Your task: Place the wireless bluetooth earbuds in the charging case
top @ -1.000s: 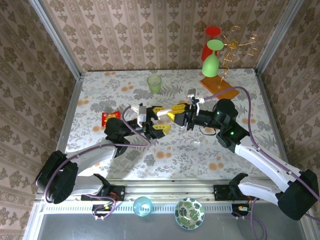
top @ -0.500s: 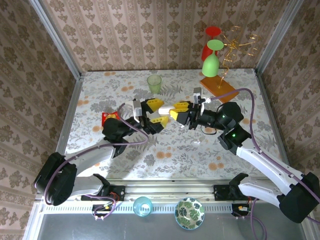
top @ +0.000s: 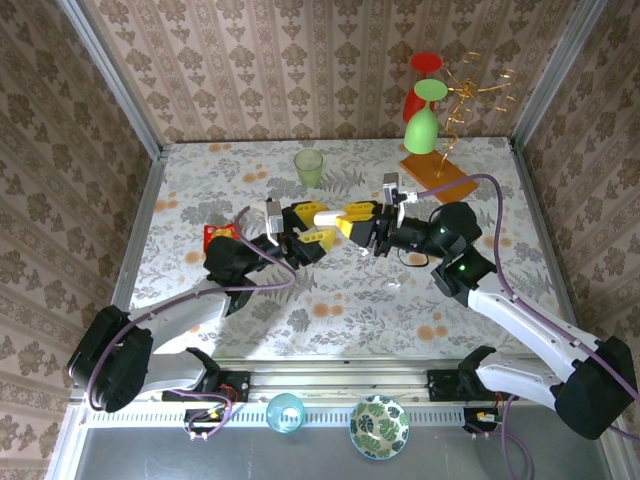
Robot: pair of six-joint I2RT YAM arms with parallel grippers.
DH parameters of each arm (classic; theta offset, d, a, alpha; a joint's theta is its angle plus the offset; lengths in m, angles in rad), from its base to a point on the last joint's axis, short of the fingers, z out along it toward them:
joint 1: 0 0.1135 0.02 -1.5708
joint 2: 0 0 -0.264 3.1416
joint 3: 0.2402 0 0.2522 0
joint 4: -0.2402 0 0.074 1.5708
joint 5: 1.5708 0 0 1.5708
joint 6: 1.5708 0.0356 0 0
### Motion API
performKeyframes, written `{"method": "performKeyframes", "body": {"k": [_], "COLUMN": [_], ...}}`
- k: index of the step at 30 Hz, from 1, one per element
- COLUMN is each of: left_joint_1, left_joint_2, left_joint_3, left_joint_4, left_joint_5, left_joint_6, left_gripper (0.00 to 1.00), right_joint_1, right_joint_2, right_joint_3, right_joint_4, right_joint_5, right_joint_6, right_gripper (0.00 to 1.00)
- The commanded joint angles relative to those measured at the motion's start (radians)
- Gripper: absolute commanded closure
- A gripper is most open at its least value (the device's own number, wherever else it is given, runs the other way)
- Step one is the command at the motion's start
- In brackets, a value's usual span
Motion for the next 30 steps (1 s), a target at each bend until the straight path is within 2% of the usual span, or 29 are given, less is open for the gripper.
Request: {"method": "performKeyframes", "body": {"k": [1, 3, 7, 12, 19, 21, 25, 30], "left_joint_1": [-0.011, -0.013, -0.017, -0.020, -0.021, -0.020, -0.016, -0.017], "left_joint_2": [-0.018, -0.017, -0.016, -0.017, -0.011, -0.008, 0.002, 0.003], "left_joint_3": [0.019, 0.020, 0.020, 0.026, 0.028, 0.026, 0.015, 0.020], "left_joint_4": [0.026, 0.026, 0.026, 0.025, 0.025, 0.024, 0.024, 0.024], "left_joint_5": [0.025, 0.027, 0.034, 0.038, 0.052, 0.061, 0.083, 0.105], "left_joint_6": [-0.023, -0.022, -0.016, -0.014, -0.001, 0.018, 0.060, 0.066], "left_gripper": [0.42, 0.45, 0.58, 0.60, 0.76, 0.80, 0.86, 0.89], "right_joint_1": [0.010, 0.011, 0.011, 0.011, 0.011, 0.011, 0.011, 0.010], "right_joint_2": [0.011, 0.013, 0.016, 0.015, 0.003, -0.003, -0.004, -0.002], "right_joint_3": [0.008, 0.010, 0.012, 0.013, 0.016, 0.020, 0.049, 0.055], "right_joint_4": [0.041, 0.044, 0.041, 0.012, -0.043, -0.062, -0.135, -0.191], "right_joint_5": [-0.012, -0.011, -0.011, -0.011, 0.004, 0.017, 0.025, 0.099], "right_joint_6": [-0.007, -0.008, -0.012, -0.033, -0.067, -0.066, -0.070, -0.088], "right_gripper": [0.88, 0.88, 0.88, 0.88, 0.86, 0.81, 0.61, 0.55]}}
